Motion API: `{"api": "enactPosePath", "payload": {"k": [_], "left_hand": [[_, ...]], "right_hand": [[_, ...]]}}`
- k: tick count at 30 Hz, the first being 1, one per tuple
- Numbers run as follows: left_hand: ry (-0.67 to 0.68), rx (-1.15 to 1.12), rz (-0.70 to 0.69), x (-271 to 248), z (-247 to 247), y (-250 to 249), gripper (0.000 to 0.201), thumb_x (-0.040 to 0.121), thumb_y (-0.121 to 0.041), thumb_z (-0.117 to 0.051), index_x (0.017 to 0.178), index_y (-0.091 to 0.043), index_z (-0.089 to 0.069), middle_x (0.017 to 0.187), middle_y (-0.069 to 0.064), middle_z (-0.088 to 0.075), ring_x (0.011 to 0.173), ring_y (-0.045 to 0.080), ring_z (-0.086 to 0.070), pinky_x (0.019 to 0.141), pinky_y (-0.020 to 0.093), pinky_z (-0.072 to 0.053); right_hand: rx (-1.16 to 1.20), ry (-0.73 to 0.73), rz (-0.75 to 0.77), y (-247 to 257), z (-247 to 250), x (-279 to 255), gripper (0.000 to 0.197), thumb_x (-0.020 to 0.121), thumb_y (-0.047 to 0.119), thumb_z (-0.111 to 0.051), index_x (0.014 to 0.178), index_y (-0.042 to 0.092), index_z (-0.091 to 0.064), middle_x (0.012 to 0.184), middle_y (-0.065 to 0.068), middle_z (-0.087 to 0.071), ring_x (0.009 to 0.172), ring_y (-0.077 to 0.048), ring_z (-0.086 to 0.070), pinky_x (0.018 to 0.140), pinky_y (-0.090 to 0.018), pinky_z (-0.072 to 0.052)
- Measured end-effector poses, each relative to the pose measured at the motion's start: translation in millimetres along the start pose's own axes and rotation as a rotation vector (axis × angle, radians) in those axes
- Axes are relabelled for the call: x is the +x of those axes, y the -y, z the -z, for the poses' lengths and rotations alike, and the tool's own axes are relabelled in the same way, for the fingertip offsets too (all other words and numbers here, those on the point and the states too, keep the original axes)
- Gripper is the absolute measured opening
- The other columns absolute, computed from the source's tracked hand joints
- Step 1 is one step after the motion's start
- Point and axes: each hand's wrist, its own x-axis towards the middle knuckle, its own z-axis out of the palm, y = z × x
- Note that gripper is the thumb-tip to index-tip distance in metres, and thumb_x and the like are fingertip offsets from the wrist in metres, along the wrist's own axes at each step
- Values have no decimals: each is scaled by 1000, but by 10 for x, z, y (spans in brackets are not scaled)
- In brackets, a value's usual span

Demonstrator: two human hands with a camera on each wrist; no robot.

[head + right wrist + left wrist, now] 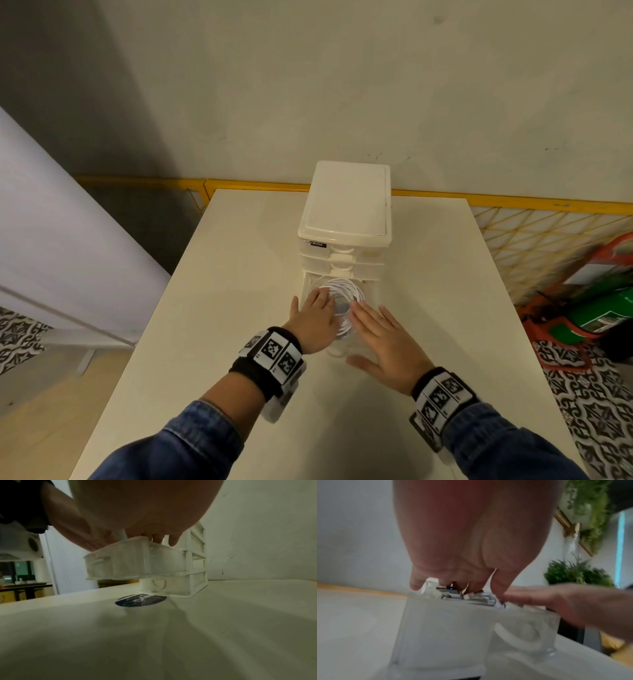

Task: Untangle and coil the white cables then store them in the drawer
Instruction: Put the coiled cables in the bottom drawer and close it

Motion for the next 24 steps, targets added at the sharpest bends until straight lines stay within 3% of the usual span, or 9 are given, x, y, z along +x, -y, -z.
{"api": "enactPosePath", "payload": {"k": [4, 6, 7, 9, 12, 14, 18, 22, 24], "left_hand": [[-129, -351, -102, -105, 176, 70, 43, 98, -29, -35, 137, -16, -44, 147, 1, -38, 137, 18, -32, 115, 48, -15], [-222, -512, -115, -135, 261, 147, 37, 95, -27, -43, 127, -14, -56, 136, 4, -55, 119, 18, -53, 103, 29, -34], [-310, -556, -85, -146, 312, 181, 32, 95, -24, -47, 120, -12, -63, 127, 6, -63, 109, 16, -59, 92, 20, -38], [-577, -601, 18, -143, 474, 227, 25, 93, -20, -51, 105, -7, -68, 106, 11, -71, 91, 19, -63, 74, 17, -38], [-910, -716, 117, -94, 817, 242, 32, 93, -34, -51, 112, -8, -57, 105, 9, -63, 90, 22, -60, 73, 23, -40], [-853, -780, 118, 16, 1012, 222, 51, 90, -48, -49, 127, -12, -46, 121, 11, -57, 103, 21, -56, 82, 27, -41], [-523, -824, 60, 240, 1114, 165, 81, 86, -56, -52, 147, -17, -18, 143, 10, -44, 129, 25, -45, 96, 27, -34], [-427, -822, 4, 359, 1049, 212, 85, 88, -51, -52, 151, -19, -4, 153, 3, -31, 137, 23, -36, 99, 24, -28], [-410, -817, -1, 381, 1054, 226, 85, 89, -50, -52, 151, -18, -3, 154, 3, -28, 138, 22, -34, 101, 24, -27]], "right_hand": [[-169, 82, 3, -38, -12, 0, 88, 80, 72, -36, 144, 13, -26, 153, -8, -27, 142, -18, -10, 112, -39, -3], [-175, 54, 26, -48, -2, 44, 83, 77, 65, -46, 140, 13, -31, 149, -10, -36, 140, -20, -16, 113, -38, -3], [-166, 34, 43, -45, 12, 65, 81, 76, 62, -50, 138, 12, -34, 146, -10, -40, 139, -22, -21, 114, -37, -4], [-179, 7, 72, -38, 33, 101, 78, 73, 57, -58, 133, 11, -40, 140, -12, -48, 134, -25, -36, 114, -35, -9], [-237, 18, 79, -43, 50, 137, 75, 70, 55, -63, 127, 10, -48, 132, -11, -55, 125, -25, -50, 112, -35, -23], [-261, 37, 70, -42, 49, 136, 72, 74, 58, -57, 128, 10, -49, 131, -11, -57, 124, -25, -52, 107, -39, -35], [-275, 81, 48, -42, 42, 99, 68, 83, 57, -38, 132, 10, -45, 135, -11, -54, 128, -25, -48, 108, -43, -35], [-310, 120, 46, -74, 65, 136, 70, 81, 59, -34, 129, 11, -48, 134, -10, -55, 126, -24, -50, 104, -44, -25], [-321, 150, 26, -97, 121, 191, 71, 80, 61, -31, 126, 13, -53, 132, -8, -57, 124, -22, -52, 107, -47, -32]]}}
